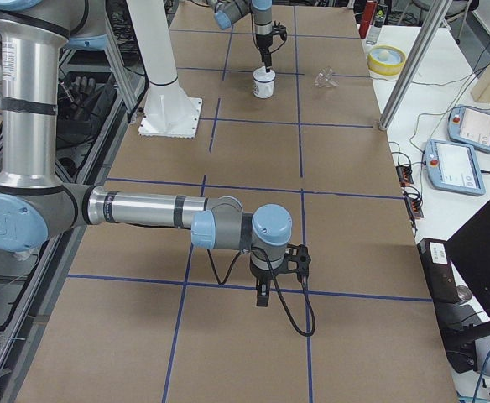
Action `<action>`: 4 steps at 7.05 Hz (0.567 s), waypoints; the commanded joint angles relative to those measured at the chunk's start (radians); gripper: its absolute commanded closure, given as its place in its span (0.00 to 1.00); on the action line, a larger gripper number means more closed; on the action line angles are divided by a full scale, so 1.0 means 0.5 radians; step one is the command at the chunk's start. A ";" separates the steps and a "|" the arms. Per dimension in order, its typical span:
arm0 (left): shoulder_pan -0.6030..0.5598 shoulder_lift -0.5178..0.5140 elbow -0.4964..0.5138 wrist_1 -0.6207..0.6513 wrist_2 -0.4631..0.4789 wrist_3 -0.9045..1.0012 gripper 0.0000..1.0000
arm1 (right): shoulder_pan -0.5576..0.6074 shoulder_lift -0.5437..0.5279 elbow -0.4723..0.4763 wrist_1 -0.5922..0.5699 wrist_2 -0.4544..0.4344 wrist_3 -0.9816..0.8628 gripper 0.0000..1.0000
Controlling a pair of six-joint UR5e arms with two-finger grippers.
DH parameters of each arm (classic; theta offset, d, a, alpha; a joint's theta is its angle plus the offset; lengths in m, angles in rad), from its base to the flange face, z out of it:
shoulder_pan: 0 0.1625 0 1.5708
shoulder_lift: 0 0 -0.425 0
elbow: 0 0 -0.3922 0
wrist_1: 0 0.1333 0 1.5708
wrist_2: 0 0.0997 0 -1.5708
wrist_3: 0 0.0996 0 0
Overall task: Place funnel on cup
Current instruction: 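Lower the left gripper and grasp the white lid's knob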
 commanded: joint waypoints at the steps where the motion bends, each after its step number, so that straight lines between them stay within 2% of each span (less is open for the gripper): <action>1: 0.005 0.002 -0.001 -0.002 -0.004 0.000 0.08 | 0.000 0.000 0.000 0.000 0.000 0.000 0.00; 2: 0.008 0.002 0.002 -0.008 -0.004 0.000 0.23 | 0.000 0.000 -0.003 0.000 0.000 0.000 0.00; 3: 0.008 0.002 0.002 -0.011 -0.007 0.000 0.32 | 0.000 0.000 0.000 0.000 0.000 0.000 0.00; 4: 0.011 0.002 -0.001 -0.011 -0.007 0.000 0.35 | 0.000 0.000 0.000 0.000 0.000 0.000 0.00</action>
